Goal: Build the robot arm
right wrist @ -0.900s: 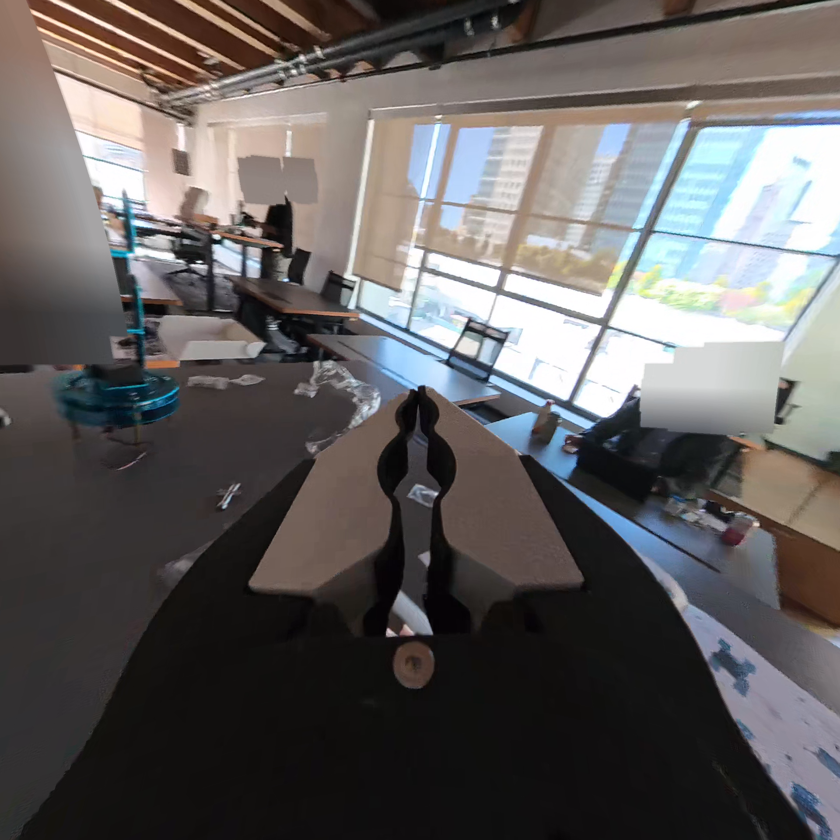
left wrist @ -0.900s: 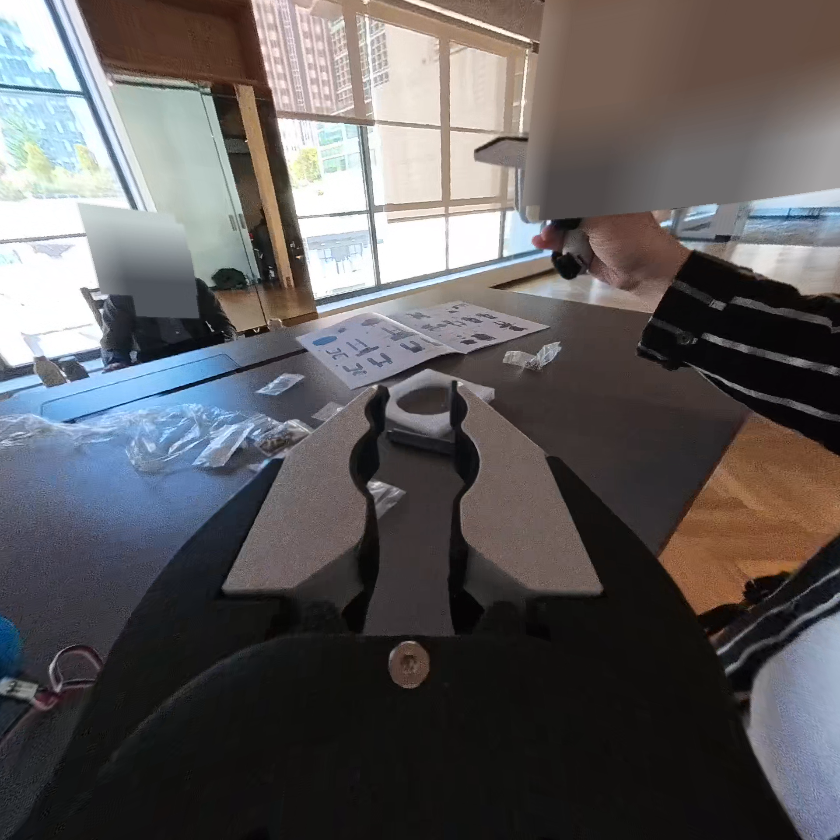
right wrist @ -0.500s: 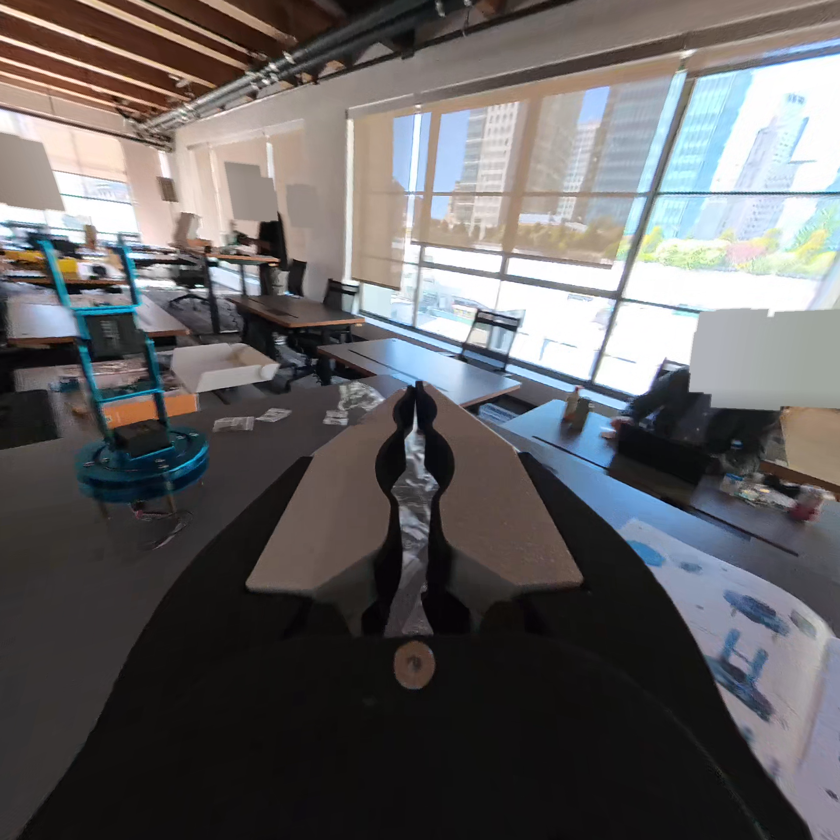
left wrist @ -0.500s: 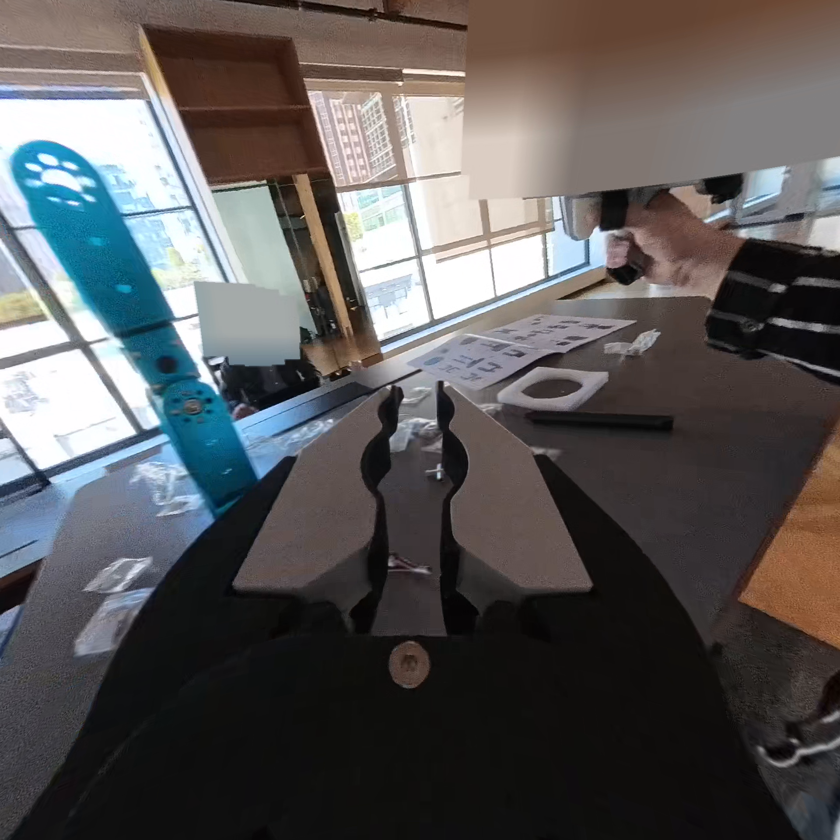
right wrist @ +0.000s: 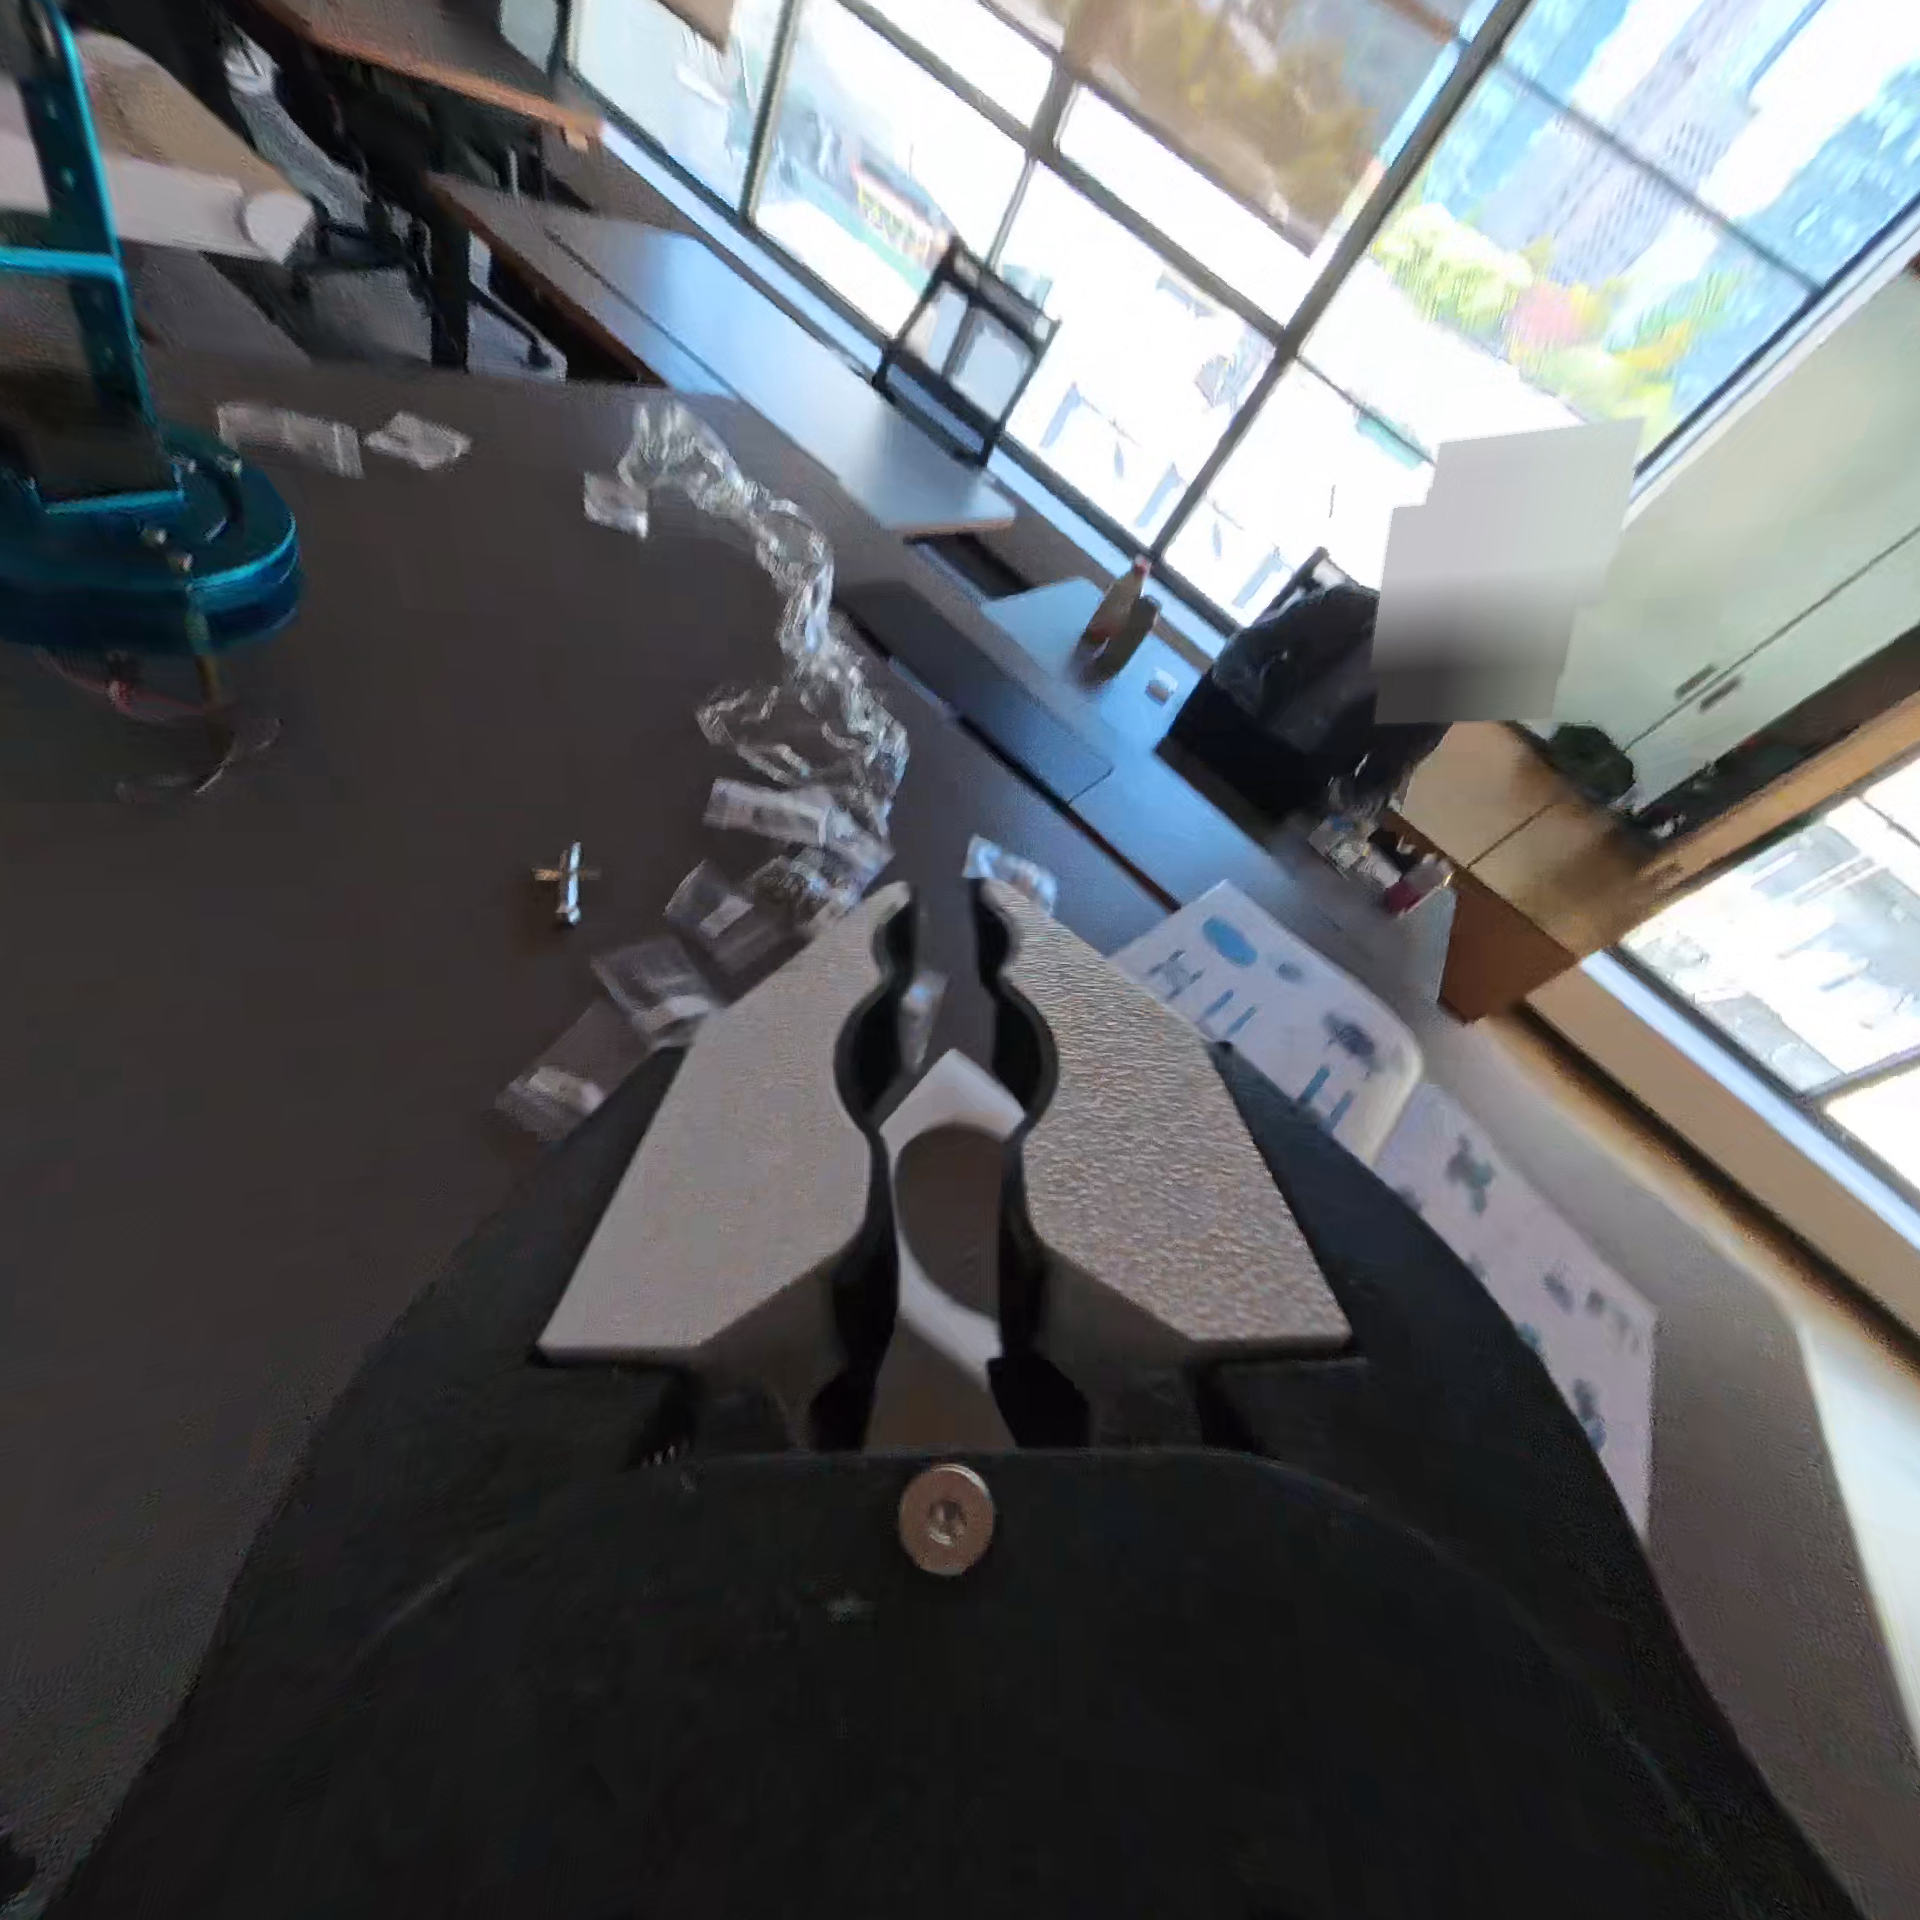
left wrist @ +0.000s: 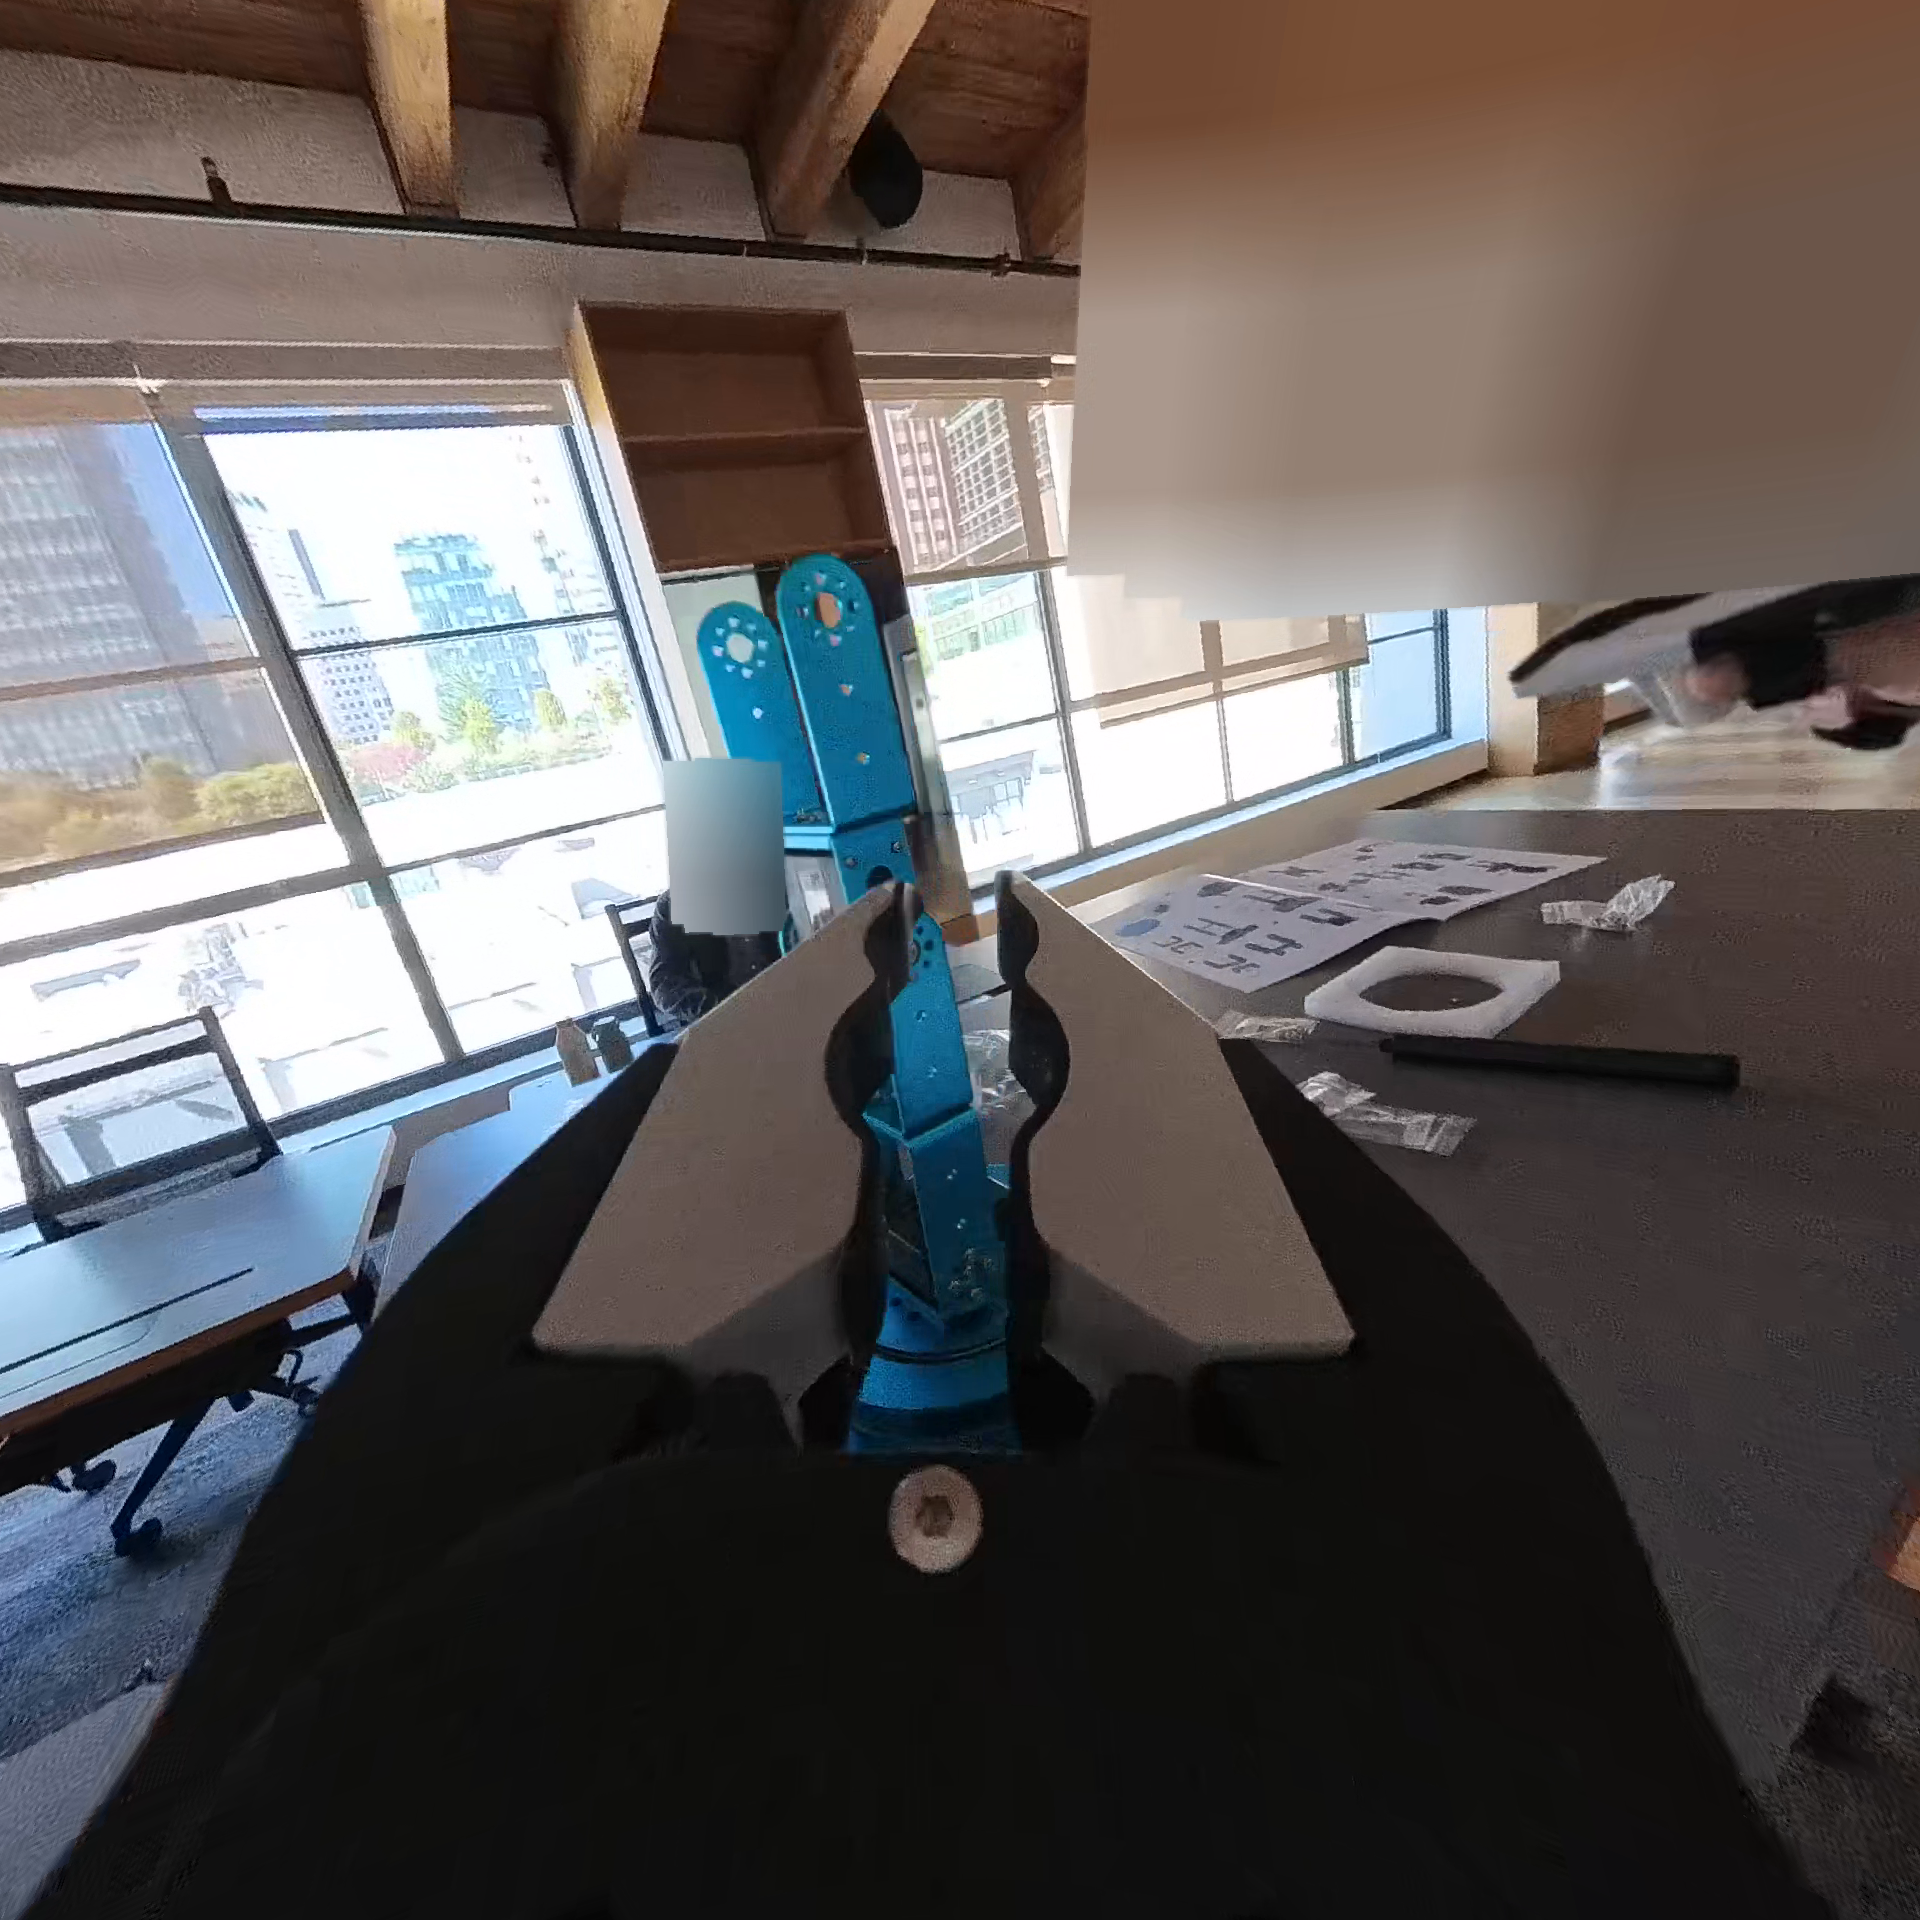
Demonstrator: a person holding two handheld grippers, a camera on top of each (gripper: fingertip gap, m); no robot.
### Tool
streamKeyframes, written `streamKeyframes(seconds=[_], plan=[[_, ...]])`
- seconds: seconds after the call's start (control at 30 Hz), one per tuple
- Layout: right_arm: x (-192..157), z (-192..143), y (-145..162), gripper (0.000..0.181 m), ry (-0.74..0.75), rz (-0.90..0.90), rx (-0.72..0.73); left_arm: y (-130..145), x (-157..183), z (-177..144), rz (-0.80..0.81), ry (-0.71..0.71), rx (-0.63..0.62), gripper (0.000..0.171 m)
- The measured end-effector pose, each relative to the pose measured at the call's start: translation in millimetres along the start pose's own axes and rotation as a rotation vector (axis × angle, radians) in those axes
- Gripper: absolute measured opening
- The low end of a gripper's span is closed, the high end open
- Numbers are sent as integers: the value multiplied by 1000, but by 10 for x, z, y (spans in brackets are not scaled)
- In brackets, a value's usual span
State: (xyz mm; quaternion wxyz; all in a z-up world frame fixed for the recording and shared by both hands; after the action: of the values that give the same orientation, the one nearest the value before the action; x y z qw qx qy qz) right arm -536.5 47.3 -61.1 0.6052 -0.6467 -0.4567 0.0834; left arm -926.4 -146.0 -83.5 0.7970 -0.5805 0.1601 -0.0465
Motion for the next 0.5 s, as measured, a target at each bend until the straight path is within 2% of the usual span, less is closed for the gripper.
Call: streamKeyframes(seconds=[0.03, 0.07, 0.17, 0.3, 0.5], plan=[[-160, 12, 142, 25, -14, 32, -46, 10, 32, 3, 14, -1, -1, 14], [-300, 47, 312, 31, -22, 73, -108, 16, 59, 12, 29, -4, -4, 14], [-569, 166, 766, 37, -4, 163, -246, 20, 135, 78, 47, 12, -17, 13], [-728, 274, 995, 35, -29, 229, -345, 27, 210, 196, -30, 47, -23, 11], [-679, 403, 1221, 35, 0, 266, -451, 43, 439, 349, -36, 115, -39, 10]])
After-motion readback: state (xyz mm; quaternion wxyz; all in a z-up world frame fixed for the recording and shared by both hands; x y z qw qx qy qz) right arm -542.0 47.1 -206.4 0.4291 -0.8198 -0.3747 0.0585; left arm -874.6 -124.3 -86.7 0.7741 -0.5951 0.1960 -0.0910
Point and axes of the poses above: each gripper's, where its closed fingertips meet, z out along the fingers, y out of its underside, x = y × z across the jaws, the point moved 7 cm from there along -z, back along the fingers
